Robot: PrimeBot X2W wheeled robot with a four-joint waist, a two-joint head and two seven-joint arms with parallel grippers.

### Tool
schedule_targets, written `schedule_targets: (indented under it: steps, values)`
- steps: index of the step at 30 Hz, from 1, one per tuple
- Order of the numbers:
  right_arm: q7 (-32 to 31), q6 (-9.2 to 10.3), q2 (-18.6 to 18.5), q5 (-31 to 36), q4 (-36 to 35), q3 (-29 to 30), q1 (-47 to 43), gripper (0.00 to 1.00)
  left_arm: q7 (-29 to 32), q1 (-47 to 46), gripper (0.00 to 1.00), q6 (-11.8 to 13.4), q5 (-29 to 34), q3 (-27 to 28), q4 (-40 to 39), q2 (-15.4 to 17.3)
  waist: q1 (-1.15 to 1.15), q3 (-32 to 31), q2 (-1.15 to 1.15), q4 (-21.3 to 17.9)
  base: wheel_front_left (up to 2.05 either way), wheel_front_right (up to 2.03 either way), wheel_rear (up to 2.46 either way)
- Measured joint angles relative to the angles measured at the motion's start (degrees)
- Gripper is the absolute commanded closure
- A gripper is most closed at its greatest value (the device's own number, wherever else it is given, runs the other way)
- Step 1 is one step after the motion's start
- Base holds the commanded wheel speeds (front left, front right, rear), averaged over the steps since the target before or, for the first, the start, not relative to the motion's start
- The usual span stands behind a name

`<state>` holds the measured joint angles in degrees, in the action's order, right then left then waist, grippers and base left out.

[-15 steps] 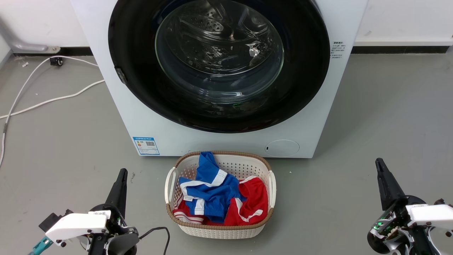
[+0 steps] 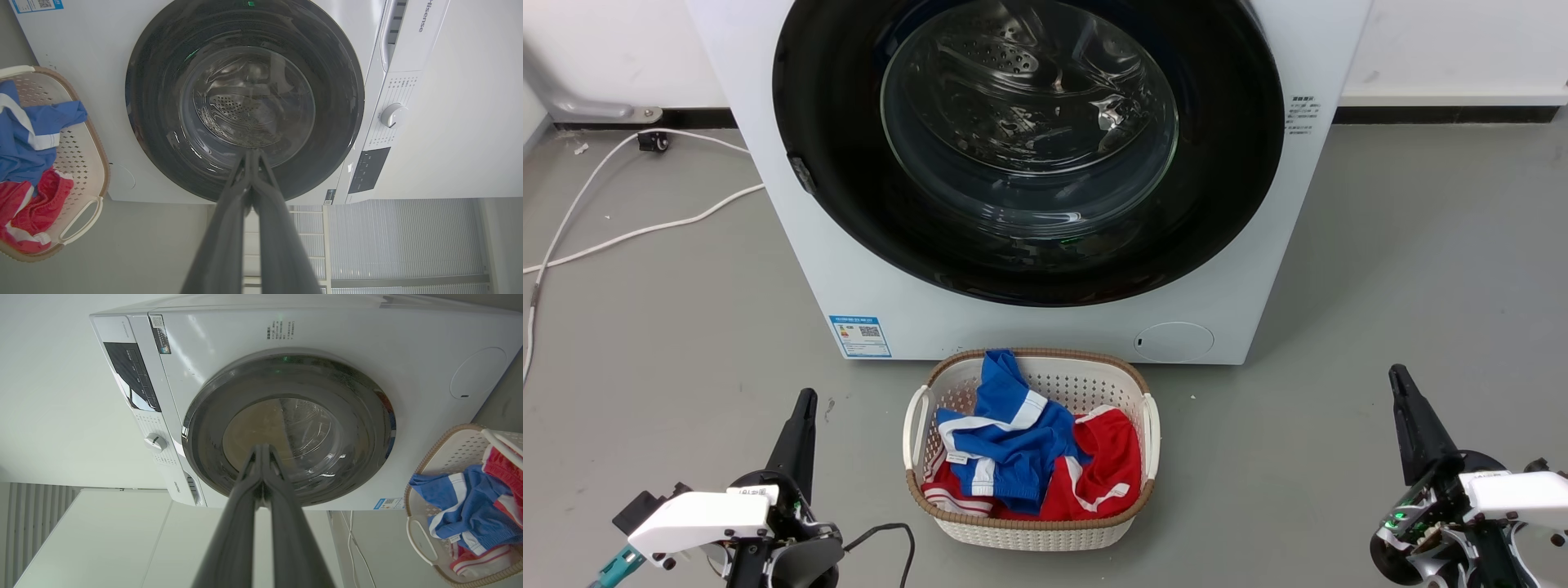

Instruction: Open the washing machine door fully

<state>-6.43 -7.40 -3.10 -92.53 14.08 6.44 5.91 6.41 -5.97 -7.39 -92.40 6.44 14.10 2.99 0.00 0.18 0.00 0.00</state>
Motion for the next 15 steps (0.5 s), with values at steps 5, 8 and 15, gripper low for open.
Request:
schedule_targets:
  steps: [5,8,15]
  values:
    - [0.0,0.0,0.0,0.0,0.0,0.0,0.0,1.0,0.0,0.0,1.0,0.0,0.0,0.0,0.0,0.0,0.0,0.0,0.0,0.0,0.0,0.0,0.0]
    - [0.0,0.0,0.0,0.0,0.0,0.0,0.0,0.0,0.0,0.0,0.0,0.0,0.0,0.0,0.0,0.0,0.0,0.0,0.0,0.0,0.0,0.0,0.0]
    - [0.9,0.02,0.2,0.0,0.9,-1.0,-1.8,0.0,-1.2,1.6,0.0,0.1,0.1,-1.3,1.2,-0.3,0.0,0.0,0.0,0.0,0.0,0.0,0.0]
